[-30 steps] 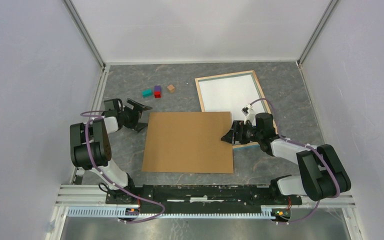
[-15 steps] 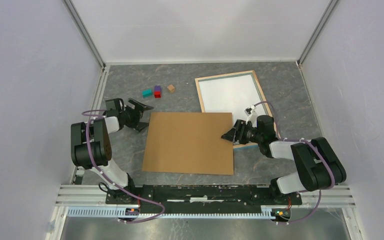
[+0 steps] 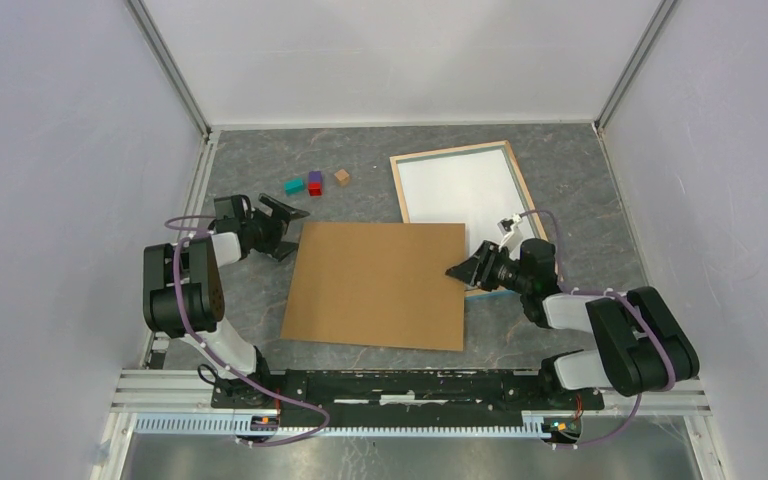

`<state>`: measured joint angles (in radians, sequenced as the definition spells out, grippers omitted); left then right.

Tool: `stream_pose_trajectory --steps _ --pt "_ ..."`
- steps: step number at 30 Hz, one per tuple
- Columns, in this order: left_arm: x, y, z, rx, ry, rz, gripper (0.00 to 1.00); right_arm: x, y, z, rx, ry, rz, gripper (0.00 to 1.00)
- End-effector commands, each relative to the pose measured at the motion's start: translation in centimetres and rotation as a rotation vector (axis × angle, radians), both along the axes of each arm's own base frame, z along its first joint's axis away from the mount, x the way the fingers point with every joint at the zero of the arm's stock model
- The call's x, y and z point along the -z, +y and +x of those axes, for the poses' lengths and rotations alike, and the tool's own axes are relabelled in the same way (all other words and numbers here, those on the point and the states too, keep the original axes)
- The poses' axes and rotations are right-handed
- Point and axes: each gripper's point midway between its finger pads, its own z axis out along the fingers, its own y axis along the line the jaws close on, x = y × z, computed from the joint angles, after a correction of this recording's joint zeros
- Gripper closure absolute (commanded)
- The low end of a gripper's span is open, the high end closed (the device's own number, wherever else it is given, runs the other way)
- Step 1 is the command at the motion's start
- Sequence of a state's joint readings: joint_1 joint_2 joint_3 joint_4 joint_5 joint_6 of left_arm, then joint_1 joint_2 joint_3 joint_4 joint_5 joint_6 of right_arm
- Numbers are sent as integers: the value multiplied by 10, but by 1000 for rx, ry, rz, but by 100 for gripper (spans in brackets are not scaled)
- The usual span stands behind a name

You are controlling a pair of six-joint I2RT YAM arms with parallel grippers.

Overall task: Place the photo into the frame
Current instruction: Pick up the photo frame item at the center of the board.

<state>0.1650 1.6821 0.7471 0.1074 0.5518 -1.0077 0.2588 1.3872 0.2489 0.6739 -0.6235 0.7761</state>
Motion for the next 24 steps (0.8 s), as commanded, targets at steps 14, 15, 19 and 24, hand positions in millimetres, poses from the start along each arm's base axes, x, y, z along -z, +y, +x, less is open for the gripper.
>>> stream_pose_trajectory --steps 14,15,19,24 --pt "-65 -50 -9 255 -182 138 0 -72 7 2 25 -217 187 100" --pt "-69 -47 -9 246 -184 161 0 -76 7 4 16 -236 176 100" --pt "-92 -4 -15 149 -126 419 0 -87 5 14 -8 -311 79 100" --pt "-127 48 -29 -95 -105 620 0 -125 2 26 -60 -480 -49 100"
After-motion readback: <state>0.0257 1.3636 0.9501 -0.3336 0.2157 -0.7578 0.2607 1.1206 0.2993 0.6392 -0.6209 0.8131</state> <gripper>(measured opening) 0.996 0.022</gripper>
